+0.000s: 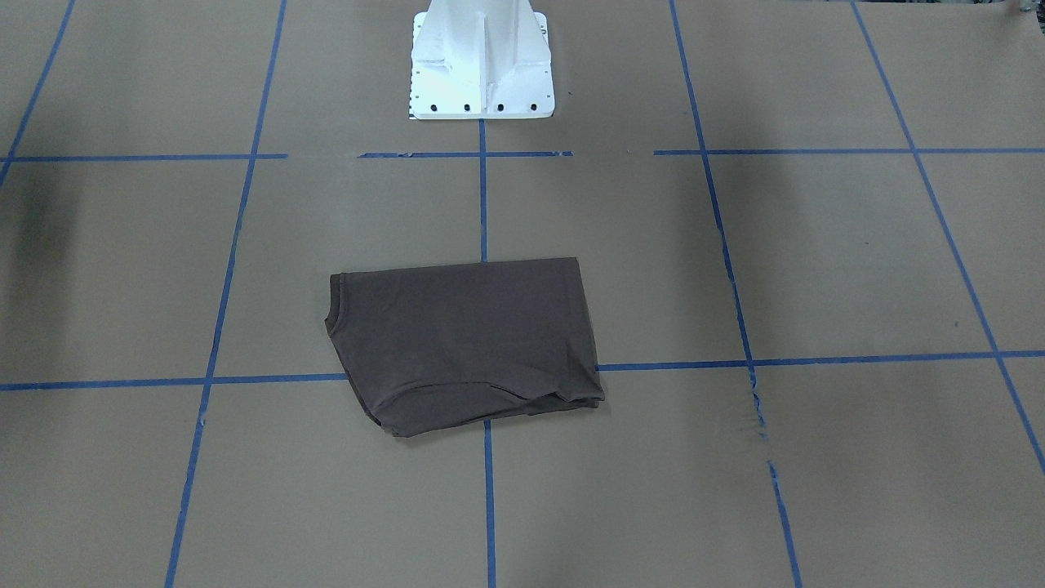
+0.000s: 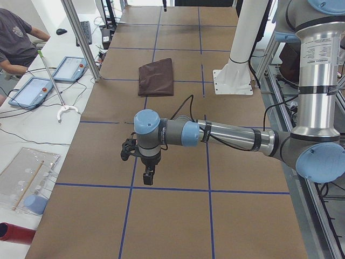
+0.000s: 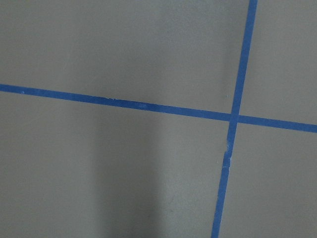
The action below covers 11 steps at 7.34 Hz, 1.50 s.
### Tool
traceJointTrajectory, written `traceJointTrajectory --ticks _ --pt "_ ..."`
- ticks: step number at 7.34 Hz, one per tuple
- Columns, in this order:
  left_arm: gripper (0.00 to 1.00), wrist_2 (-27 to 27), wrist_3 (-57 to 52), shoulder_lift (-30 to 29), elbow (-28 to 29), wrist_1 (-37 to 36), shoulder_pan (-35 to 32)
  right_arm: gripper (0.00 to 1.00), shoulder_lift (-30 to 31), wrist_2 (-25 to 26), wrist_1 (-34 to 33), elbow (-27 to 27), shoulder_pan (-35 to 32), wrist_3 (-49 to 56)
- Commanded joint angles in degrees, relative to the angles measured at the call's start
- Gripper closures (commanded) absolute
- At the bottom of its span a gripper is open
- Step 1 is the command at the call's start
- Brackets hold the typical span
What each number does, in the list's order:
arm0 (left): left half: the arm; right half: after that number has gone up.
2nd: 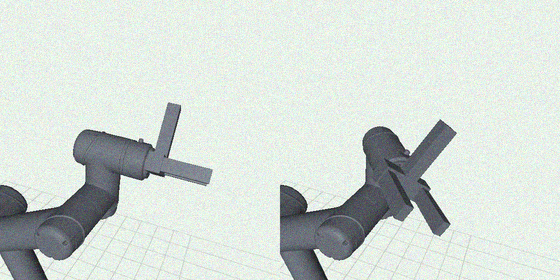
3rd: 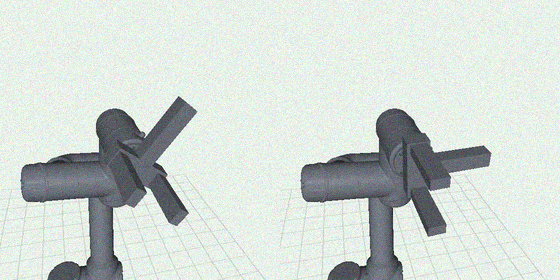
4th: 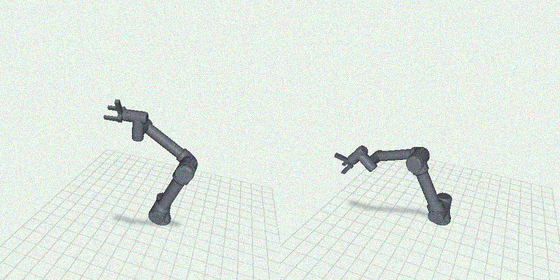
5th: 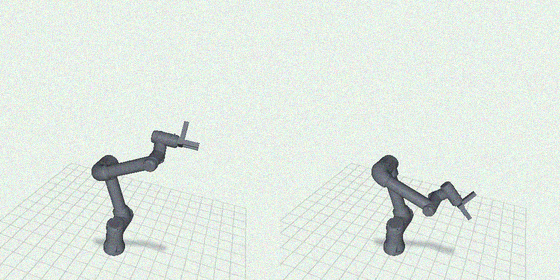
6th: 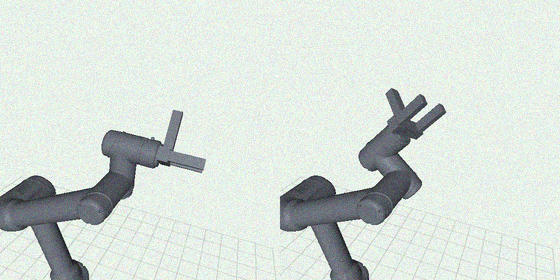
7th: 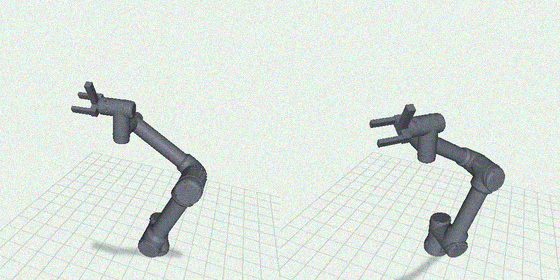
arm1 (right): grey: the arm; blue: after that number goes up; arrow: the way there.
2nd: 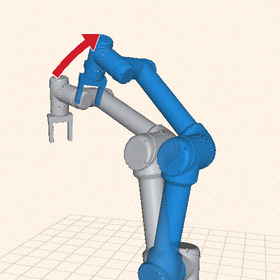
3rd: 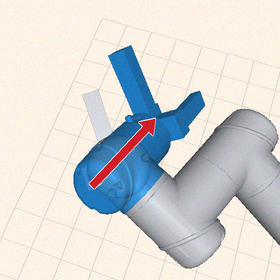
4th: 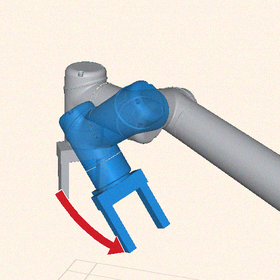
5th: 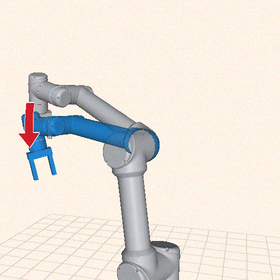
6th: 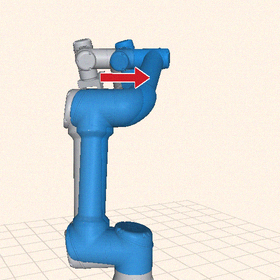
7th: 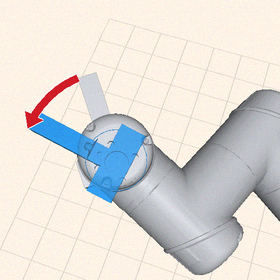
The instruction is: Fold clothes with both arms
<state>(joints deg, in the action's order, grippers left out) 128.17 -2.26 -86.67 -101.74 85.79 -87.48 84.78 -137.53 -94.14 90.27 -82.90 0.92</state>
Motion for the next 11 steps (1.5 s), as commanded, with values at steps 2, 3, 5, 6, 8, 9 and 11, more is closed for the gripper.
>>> traceJointTrajectory --ticks 2,3,5,6,8,9,11 --pt "0.0 0.06 0.07 0.63 0.4 -0.01 -0.06 0.0 0.13 0.42 0.01 -0.19 0.02 0.31" --pt "0.0 0.15 0.07 0.63 0.32 -0.1 -0.06 0.0 0.13 0.42 0.09 -0.19 0.11 0.58" --pt "0.0 0.15 -0.02 0.98 0.41 -0.27 -0.15 0.0 0.13 0.42 0.09 -0.1 0.11 0.58" --pt "0.0 0.24 -0.02 0.98 0.84 -0.1 -0.06 0.0 -0.05 0.51 0.09 -0.19 0.11 0.4" --pt "0.0 2.25 0.06 0.81 1.11 0.08 -0.06 0.0 0.13 0.6 0.09 -0.45 0.19 0.05" --pt "0.0 2.69 -0.02 0.8 1.72 0.08 -0.06 0.0 0.21 0.69 0.09 -0.54 0.19 0.14" --pt "0.0 5.06 0.15 0.8 1.72 0.08 -0.06 0.0 0.04 4.71 0.18 -0.27 0.19 0.66"
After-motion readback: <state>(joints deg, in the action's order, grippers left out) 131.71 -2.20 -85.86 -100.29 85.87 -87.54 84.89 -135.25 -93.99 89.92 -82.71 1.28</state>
